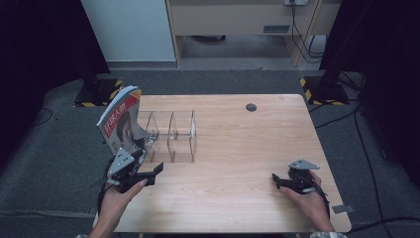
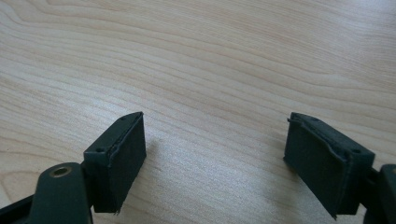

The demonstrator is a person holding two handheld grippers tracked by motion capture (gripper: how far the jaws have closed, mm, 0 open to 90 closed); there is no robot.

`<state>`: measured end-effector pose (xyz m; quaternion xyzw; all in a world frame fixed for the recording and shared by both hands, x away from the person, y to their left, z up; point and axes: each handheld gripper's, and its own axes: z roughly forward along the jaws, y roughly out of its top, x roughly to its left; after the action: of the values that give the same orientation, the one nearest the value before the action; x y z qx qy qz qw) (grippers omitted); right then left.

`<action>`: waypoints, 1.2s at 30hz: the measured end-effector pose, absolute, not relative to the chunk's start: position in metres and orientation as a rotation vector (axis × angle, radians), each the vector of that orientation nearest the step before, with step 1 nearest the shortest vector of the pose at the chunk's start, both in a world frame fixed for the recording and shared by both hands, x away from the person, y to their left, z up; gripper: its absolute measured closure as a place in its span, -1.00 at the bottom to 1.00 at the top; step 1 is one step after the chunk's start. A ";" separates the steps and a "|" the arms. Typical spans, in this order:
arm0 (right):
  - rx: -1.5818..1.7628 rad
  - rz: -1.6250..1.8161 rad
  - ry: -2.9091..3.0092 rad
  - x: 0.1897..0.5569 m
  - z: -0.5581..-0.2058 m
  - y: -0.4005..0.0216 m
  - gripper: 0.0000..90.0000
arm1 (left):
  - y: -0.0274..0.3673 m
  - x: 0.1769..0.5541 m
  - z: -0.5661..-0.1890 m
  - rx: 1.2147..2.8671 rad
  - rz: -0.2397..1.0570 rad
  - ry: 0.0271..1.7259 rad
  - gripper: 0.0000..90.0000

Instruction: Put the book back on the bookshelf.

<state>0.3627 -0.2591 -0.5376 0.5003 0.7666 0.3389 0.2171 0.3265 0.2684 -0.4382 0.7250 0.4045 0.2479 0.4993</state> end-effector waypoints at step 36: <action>1.388 0.939 2.125 0.363 -0.538 -0.258 -0.56 | 0.194 0.360 -0.456 1.890 0.489 0.887 -0.87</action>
<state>0.3625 -0.2584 -0.5376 0.5009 0.7666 0.3388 0.2159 0.3599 0.1937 -0.4562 0.7742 0.3632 0.2003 0.4781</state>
